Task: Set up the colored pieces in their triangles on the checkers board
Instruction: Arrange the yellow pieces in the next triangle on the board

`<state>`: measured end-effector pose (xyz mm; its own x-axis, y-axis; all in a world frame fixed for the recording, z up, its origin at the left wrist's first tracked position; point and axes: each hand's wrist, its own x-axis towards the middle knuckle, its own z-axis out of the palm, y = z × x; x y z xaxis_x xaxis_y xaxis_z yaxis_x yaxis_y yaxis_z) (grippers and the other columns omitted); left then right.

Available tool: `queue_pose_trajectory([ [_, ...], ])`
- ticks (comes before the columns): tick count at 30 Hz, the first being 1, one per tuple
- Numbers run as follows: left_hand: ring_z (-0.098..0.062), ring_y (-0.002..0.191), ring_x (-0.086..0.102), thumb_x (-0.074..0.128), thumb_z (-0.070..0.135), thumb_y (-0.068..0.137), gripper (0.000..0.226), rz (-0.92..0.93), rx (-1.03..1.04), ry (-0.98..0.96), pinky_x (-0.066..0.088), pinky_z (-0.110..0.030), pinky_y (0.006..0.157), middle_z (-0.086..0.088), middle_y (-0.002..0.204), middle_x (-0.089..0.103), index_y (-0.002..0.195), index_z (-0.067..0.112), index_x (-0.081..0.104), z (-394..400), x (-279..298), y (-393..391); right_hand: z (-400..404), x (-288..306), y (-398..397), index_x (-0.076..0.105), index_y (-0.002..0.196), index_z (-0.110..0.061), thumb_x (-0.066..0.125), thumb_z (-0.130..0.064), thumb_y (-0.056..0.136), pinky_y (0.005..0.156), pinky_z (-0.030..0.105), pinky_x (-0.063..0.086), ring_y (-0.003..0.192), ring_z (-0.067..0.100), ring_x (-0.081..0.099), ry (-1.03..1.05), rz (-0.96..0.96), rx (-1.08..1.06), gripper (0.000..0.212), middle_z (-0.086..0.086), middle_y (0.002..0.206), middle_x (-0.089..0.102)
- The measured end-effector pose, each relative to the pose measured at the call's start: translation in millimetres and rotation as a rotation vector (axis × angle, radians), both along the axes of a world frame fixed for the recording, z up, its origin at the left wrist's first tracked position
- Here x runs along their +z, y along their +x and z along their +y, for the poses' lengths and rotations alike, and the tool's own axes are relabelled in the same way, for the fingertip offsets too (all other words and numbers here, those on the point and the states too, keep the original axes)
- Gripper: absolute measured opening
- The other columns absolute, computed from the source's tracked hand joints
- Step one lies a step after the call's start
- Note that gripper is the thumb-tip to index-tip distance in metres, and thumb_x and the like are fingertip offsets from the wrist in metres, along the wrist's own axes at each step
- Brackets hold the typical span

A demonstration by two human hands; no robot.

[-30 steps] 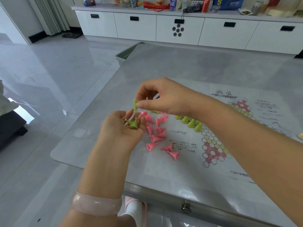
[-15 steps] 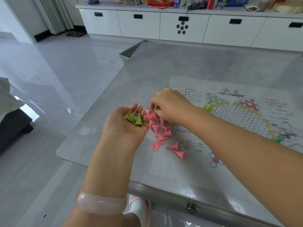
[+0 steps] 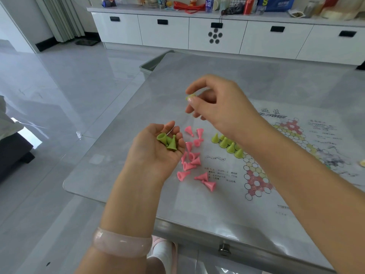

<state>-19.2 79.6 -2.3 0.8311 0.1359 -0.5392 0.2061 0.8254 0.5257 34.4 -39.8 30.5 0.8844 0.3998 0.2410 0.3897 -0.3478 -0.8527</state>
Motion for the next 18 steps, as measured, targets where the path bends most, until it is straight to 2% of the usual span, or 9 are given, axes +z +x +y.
queue_pose_trajectory([
  [3, -0.012, 0.048, 0.041, 0.039, 0.011, 0.088, 0.021, -0.048, -0.111, 0.094, 0.035, -0.017, 0.046, -0.004, 0.058, 0.046, 0.075, 0.004, 0.055, -10, 2, -1, -26, 0, -18, 0.050, 0.095, -0.018, 0.061, -0.020, 0.085, 0.062, 0.030, 0.052, 0.063, 0.012, 0.061, 0.061, 0.074, -0.114, 0.015, 0.000, 0.072, 0.069],
  [6, -0.008, 0.039, 0.037, 0.045, 0.015, 0.089, 0.019, -0.110, -0.272, 0.362, 0.028, -0.014, 0.037, 0.000, 0.052, 0.044, 0.078, 0.006, 0.059, -26, 0, -1, -44, -10, -33, 0.058, 0.087, -0.018, 0.064, -0.018, 0.082, 0.057, 0.023, 0.048, 0.065, 0.014, 0.062, 0.024, 0.094, -0.158, 0.008, 0.001, 0.073, 0.068],
  [10, -0.008, 0.042, 0.036, 0.049, 0.027, 0.092, 0.030, -0.143, -0.388, 0.734, 0.028, -0.016, 0.038, 0.003, 0.054, 0.047, 0.070, 0.011, 0.060, -45, -8, -4, -50, -23, -41, 0.069, 0.090, -0.021, 0.063, -0.015, 0.082, 0.059, 0.012, 0.044, 0.062, 0.002, 0.056, -0.073, 0.071, -0.113, 0.012, -0.009, 0.069, 0.062],
  [14, -0.007, 0.043, 0.037, 0.050, 0.025, 0.093, 0.033, -0.180, -0.382, 0.839, 0.030, -0.015, 0.037, 0.004, 0.055, 0.047, 0.064, 0.011, 0.055, -47, -11, -4, -50, -33, -40, 0.067, 0.086, -0.022, 0.064, -0.011, 0.081, 0.056, 0.009, 0.041, 0.057, -0.001, 0.050, 0.021, 0.111, -0.122, 0.012, -0.011, 0.065, 0.057],
  [18, -0.007, 0.043, 0.037, 0.050, 0.023, 0.093, 0.030, -0.161, -0.373, 0.806, 0.031, -0.015, 0.037, 0.003, 0.055, 0.047, 0.066, 0.010, 0.056, -50, -11, -3, -53, -39, -38, 0.067, 0.086, -0.018, 0.065, -0.011, 0.080, 0.062, 0.017, 0.046, 0.063, 0.008, 0.054, 0.078, 0.111, -0.137, 0.009, -0.003, 0.070, 0.061],
])
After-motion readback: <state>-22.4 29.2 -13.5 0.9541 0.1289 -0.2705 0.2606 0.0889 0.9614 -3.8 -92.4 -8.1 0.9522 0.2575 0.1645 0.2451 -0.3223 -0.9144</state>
